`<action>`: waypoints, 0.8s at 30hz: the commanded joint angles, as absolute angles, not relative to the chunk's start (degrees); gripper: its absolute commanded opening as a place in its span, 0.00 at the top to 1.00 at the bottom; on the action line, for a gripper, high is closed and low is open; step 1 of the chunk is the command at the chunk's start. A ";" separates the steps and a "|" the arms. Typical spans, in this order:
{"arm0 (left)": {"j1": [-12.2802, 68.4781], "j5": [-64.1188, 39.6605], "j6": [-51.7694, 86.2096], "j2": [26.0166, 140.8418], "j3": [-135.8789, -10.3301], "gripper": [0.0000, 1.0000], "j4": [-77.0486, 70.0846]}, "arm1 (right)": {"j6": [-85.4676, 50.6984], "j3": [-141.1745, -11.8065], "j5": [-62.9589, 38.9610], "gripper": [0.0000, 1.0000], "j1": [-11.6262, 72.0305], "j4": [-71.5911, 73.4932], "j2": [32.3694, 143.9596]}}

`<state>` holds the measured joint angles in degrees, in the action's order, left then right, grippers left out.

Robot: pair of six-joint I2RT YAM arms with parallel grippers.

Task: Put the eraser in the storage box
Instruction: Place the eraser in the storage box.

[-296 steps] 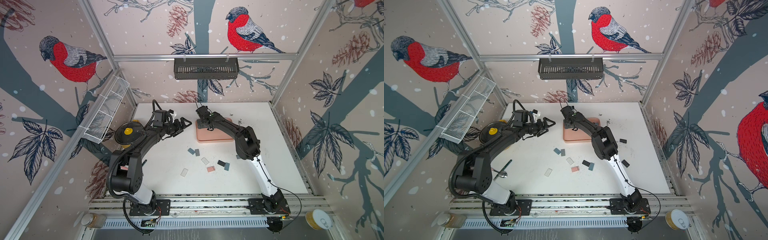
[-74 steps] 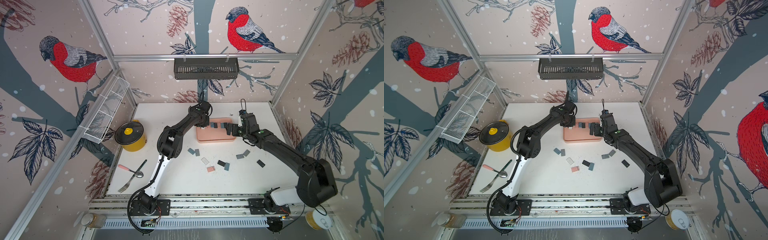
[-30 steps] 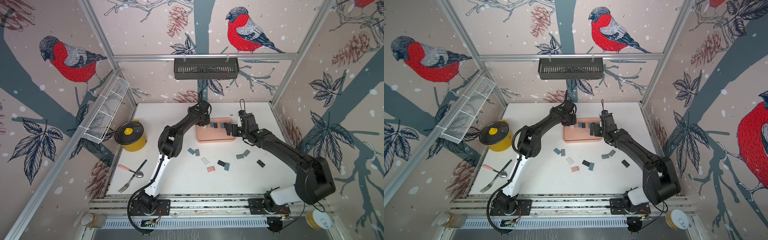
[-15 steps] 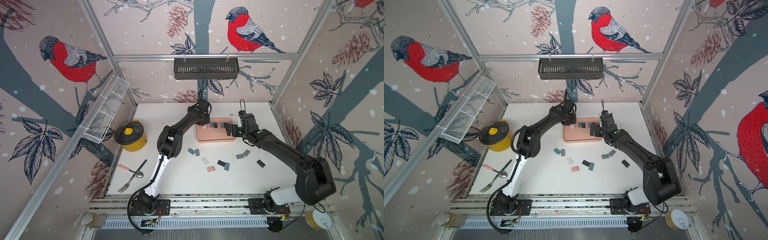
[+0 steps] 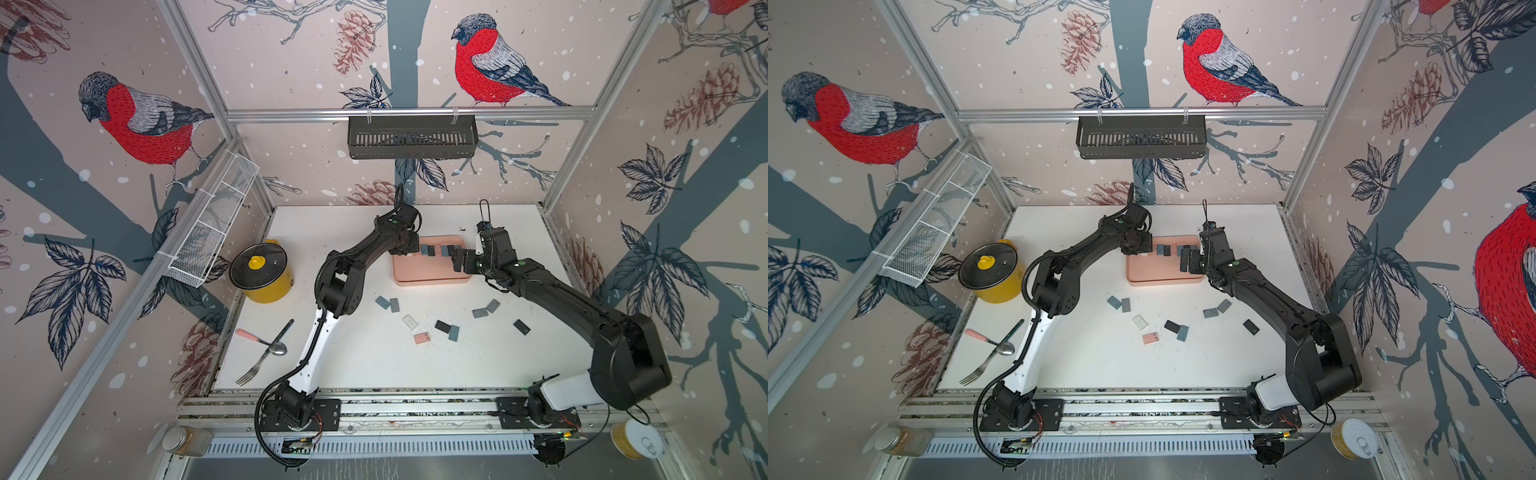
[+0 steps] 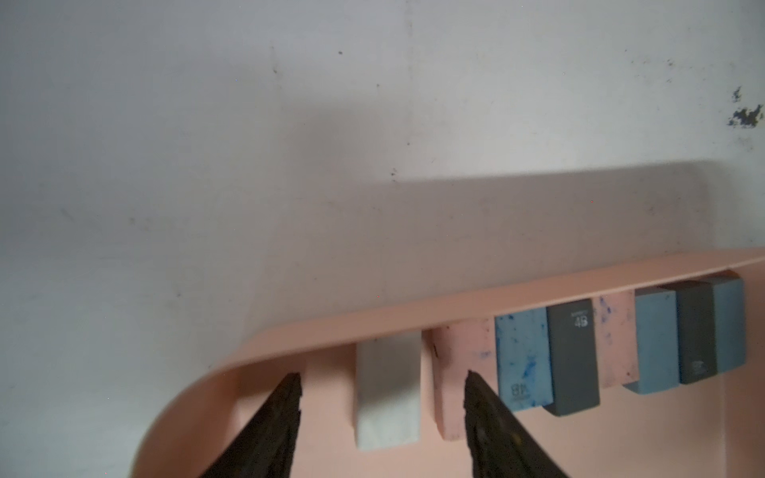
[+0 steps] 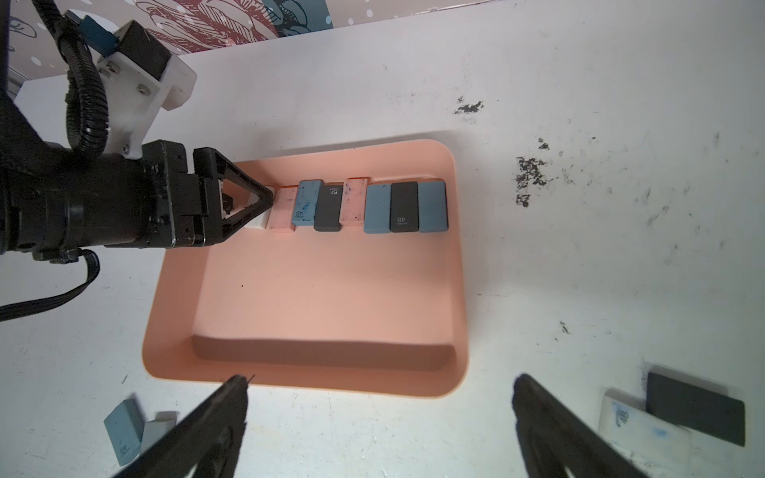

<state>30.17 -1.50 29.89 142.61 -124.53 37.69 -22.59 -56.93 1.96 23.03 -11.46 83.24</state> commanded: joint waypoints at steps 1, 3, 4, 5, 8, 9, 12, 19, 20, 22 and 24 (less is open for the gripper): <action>29.99 -2.21 30.38 141.94 -124.08 0.33 35.97 | -22.83 -56.87 2.29 0.01 23.00 -9.93 83.50; 29.93 -3.32 30.35 142.03 -123.72 0.31 35.31 | -22.79 -56.93 2.22 0.01 23.00 -9.85 83.66; 29.89 -3.88 30.38 142.03 -123.53 0.31 34.93 | -22.77 -56.95 2.24 0.01 23.01 -9.85 83.65; 29.93 -4.21 30.37 142.09 -123.32 0.31 34.71 | -22.68 -56.95 2.35 0.01 22.95 -9.89 83.60; 29.89 -5.14 30.37 142.14 -123.00 0.28 34.05 | -22.73 -56.87 2.37 0.01 23.01 -9.89 83.67; 29.90 -5.80 30.31 142.08 -122.70 0.28 33.57 | -22.66 -56.80 2.34 0.01 22.96 -9.88 83.65; 29.90 -7.00 30.32 141.86 -122.03 0.27 32.40 | -22.66 -56.78 2.36 0.01 22.97 -9.87 83.76; 29.91 -9.54 31.00 142.03 -121.38 0.25 31.01 | -22.66 -56.69 2.37 0.01 22.76 -9.77 83.65; 29.92 -9.83 31.15 141.99 -121.22 0.24 30.72 | -22.67 -56.69 2.31 0.01 22.66 -9.80 83.68; 30.02 -10.26 31.51 141.62 -120.68 0.24 30.21 | -22.60 -56.61 2.33 0.01 22.47 -9.76 83.64; 30.05 -10.97 31.95 141.20 -120.05 0.23 29.48 | -22.51 -56.60 2.36 0.01 22.31 -9.80 83.63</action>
